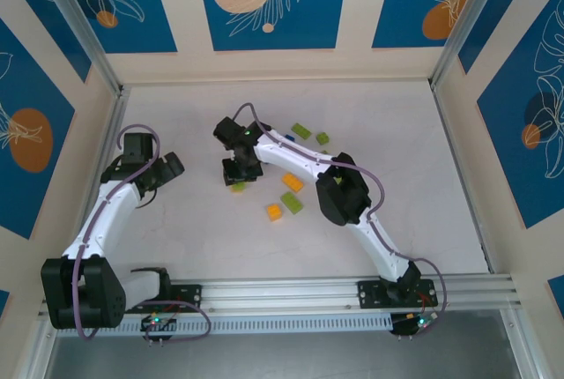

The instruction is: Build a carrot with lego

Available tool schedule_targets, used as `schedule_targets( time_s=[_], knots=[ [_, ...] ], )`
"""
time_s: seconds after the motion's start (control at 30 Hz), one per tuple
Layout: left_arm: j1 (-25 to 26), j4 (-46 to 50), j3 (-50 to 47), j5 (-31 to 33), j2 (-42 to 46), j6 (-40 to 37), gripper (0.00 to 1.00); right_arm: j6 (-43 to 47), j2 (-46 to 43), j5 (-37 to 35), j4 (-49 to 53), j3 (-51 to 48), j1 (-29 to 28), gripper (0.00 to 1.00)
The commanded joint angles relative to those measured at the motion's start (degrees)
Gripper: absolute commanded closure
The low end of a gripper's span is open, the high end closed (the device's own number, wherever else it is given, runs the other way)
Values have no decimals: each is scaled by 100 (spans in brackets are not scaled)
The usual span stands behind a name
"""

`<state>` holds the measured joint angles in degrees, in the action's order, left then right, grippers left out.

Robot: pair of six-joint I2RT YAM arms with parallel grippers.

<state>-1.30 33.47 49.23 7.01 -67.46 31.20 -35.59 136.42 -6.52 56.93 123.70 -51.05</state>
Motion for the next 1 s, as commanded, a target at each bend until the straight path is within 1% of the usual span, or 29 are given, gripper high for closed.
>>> schedule_targets(
  time_s=[0.0,0.2,0.33,0.4,0.47,0.53,0.73,0.83,0.97],
  knots=[
    [-107,-16,-24,-109,40,59,3,-69,25,-208,142,-80,-94,65],
    [-111,-25,-28,-125,40,60,3,259,-702,-569,-142,-264,-37,66],
    [-116,-17,-28,-112,50,60,3,498,-1288,-819,-43,-408,-2,66],
    [-120,-8,-28,-101,53,55,3,618,-1616,-946,44,-657,-7,65],
    [-123,0,-25,-94,57,53,3,671,-2006,-998,56,-1153,-10,65],
    [-124,9,-10,-95,58,52,3,674,-2441,-995,-17,-1849,-23,66],
    [-125,2,-1,-109,49,43,3,437,-3643,-947,-387,-3755,-153,66],
    [-124,-20,-19,-146,41,36,3,354,-4018,-867,-619,-4410,-231,66],
    [-125,-19,-4,-156,23,21,3,356,-4213,-728,-922,-4904,-338,65]
  ],
)
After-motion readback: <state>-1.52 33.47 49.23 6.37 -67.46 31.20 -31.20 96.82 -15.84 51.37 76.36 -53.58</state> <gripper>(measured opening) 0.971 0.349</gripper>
